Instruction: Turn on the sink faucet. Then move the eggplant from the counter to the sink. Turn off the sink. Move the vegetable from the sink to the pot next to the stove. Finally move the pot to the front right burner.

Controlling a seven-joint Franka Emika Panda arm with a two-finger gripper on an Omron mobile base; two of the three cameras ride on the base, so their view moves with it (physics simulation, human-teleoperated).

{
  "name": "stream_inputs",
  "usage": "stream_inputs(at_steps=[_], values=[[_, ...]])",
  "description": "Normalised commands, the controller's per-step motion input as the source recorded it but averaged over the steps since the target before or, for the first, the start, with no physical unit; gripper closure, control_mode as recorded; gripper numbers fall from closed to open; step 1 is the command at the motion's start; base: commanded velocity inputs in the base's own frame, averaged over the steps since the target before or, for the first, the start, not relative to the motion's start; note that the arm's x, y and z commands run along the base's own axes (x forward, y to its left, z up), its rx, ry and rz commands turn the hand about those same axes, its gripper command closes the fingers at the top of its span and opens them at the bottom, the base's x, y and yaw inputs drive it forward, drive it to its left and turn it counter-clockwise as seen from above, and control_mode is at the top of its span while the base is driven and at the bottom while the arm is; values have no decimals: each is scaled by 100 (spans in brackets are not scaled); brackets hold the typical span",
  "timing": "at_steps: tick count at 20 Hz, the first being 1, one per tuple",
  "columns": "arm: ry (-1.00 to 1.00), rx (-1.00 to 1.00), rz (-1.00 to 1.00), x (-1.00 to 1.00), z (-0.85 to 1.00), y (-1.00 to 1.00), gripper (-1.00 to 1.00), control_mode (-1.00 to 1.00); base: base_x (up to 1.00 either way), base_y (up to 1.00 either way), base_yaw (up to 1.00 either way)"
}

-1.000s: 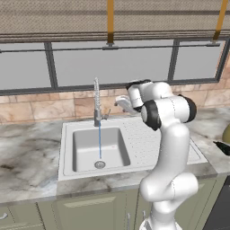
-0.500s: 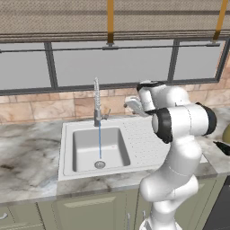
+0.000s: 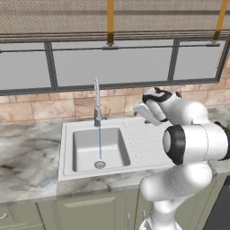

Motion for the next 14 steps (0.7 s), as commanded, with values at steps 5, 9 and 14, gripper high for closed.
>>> stream_inputs(at_steps=[5, 9, 14], values=[[26, -8, -6, -62, 8, -55, -100, -100, 0, 0, 0], [20, -5, -4, -47, 0, -75, -100, -100, 0, 0, 0], [20, -3, 0, -17, 0, -89, -100, -100, 0, 0, 0]])
